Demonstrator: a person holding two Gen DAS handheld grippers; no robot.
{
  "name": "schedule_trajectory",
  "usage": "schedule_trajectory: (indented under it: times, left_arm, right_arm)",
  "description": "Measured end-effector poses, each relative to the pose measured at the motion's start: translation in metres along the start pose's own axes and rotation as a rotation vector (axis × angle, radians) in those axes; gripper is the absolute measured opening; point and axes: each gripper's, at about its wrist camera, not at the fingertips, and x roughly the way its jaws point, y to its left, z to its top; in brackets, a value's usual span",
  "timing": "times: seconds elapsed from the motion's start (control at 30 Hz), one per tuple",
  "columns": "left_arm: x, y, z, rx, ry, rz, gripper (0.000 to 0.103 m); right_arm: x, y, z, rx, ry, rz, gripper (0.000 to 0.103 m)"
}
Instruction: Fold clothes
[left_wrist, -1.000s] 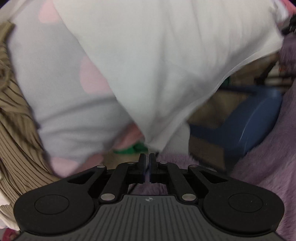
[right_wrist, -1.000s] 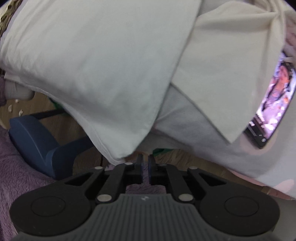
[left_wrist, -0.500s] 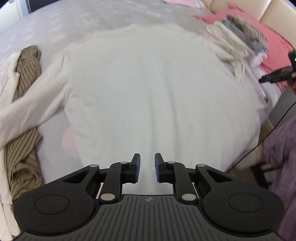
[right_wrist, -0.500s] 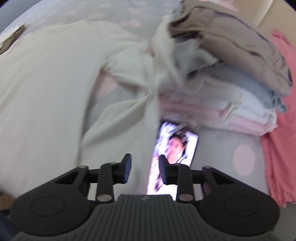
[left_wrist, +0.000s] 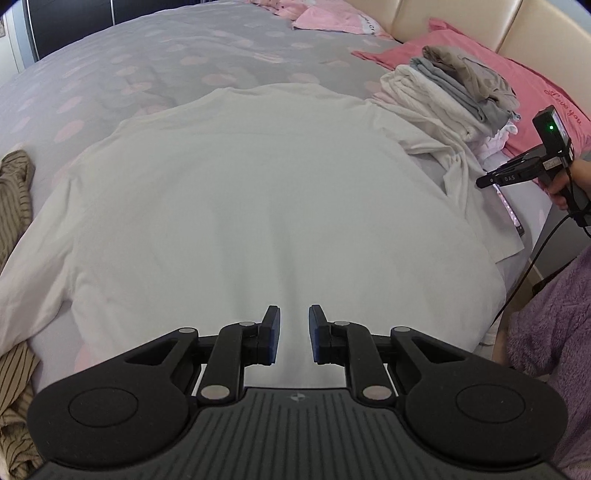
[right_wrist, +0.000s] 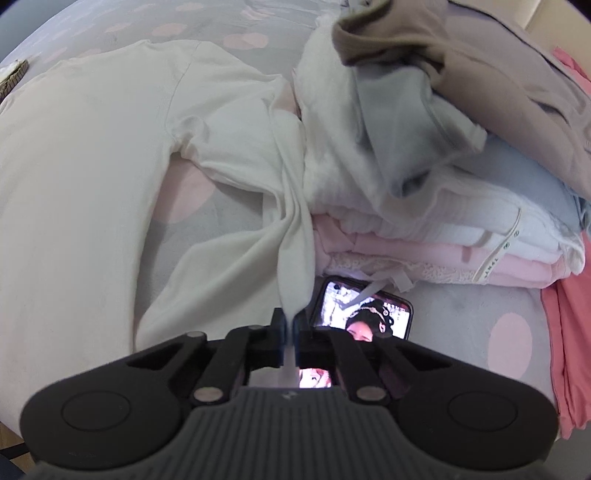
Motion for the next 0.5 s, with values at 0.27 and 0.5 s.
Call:
schedule_trajectory:
  times: [0.27,0.5]
  left_arm:
    - [0.006,-0.016,0.015,0.023,-0.025,-0.011,0.014]
    - [0.002,-0.026,0.027,0.006,-0.079,-0.025,0.014]
  right_arm:
    - [-0.06,0.029,0.035,0.042,-0.14,0.03,0.003]
    - [-0.1,0.119,0.059,-0.185,-0.231,0.112,0.003]
